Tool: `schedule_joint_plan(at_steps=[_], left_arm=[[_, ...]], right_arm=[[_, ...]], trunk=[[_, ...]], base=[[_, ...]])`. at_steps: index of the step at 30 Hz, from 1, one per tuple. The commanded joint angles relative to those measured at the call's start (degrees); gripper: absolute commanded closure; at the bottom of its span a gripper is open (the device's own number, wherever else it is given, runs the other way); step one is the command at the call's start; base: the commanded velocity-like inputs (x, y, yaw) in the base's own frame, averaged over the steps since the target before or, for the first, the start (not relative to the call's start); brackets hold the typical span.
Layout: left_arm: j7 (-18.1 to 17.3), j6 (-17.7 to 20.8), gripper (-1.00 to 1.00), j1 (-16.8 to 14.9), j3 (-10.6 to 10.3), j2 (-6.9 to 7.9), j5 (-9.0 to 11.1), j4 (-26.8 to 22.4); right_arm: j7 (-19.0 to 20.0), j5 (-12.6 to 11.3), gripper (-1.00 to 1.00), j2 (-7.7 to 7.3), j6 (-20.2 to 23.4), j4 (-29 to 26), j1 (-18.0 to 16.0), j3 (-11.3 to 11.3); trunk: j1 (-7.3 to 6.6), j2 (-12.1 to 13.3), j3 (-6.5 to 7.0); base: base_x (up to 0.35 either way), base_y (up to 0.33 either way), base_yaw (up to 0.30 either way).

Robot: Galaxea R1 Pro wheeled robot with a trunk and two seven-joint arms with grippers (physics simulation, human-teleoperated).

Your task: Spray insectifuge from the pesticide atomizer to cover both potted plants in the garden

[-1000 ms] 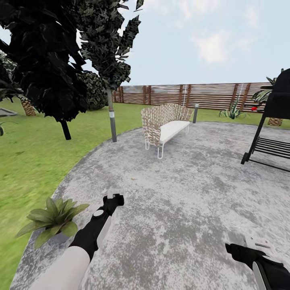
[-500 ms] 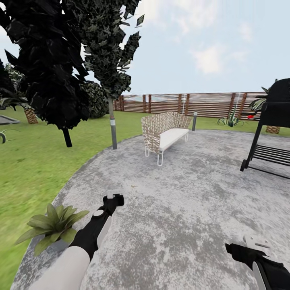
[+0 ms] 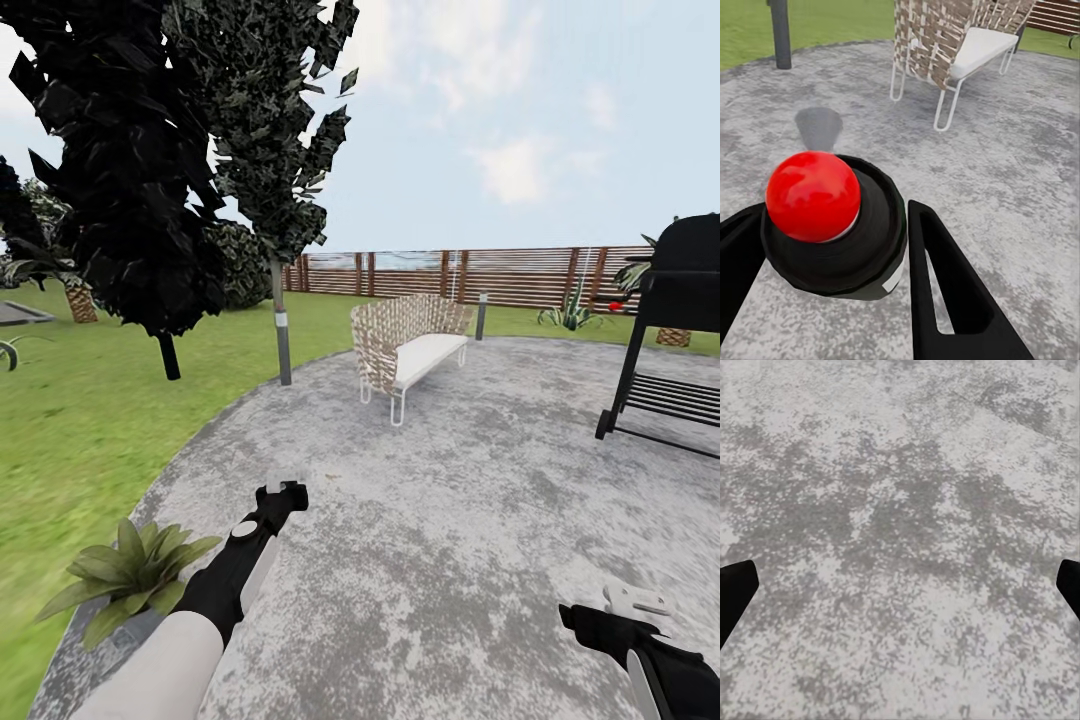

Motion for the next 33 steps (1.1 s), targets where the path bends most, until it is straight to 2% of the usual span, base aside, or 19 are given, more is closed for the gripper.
schedule_joint_plan(at_steps=[1, 8, 30, 33], left_arm=[[0.0, 0.1, 1.00, 0.0, -0.1, 0.02, 0.4, 0.0], [0.0, 0.1, 1.00, 0.0, -0.1, 0.02, 0.4, 0.0], [0.0, 0.1, 1.00, 0.0, -0.1, 0.02, 0.4, 0.0], [0.0, 0.1, 1.00, 0.0, -0.1, 0.02, 0.4, 0.0]], right_arm=[[0.1, 0.1, -1.00, -0.01, 0.3, -0.1, 0.0, 0.0], [0.1, 0.1, -1.00, -0.01, 0.3, -0.1, 0.0, 0.0], [0.1, 0.1, -1.00, -0.01, 0.3, -0.1, 0.0, -0.1], [0.1, 0.1, -1.00, -0.01, 0.3, -0.1, 0.0, -0.1]], trunk=[[-0.01, 0.0, -0.06], [-0.01, 0.0, -0.06], [-0.60, 0.3, 4.81], [-1.26, 1.5, 5.35]], base=[[0.000, 0.000, 0.000], [0.000, 0.000, 0.000], [0.000, 0.000, 0.000], [0.000, 0.000, 0.000]])
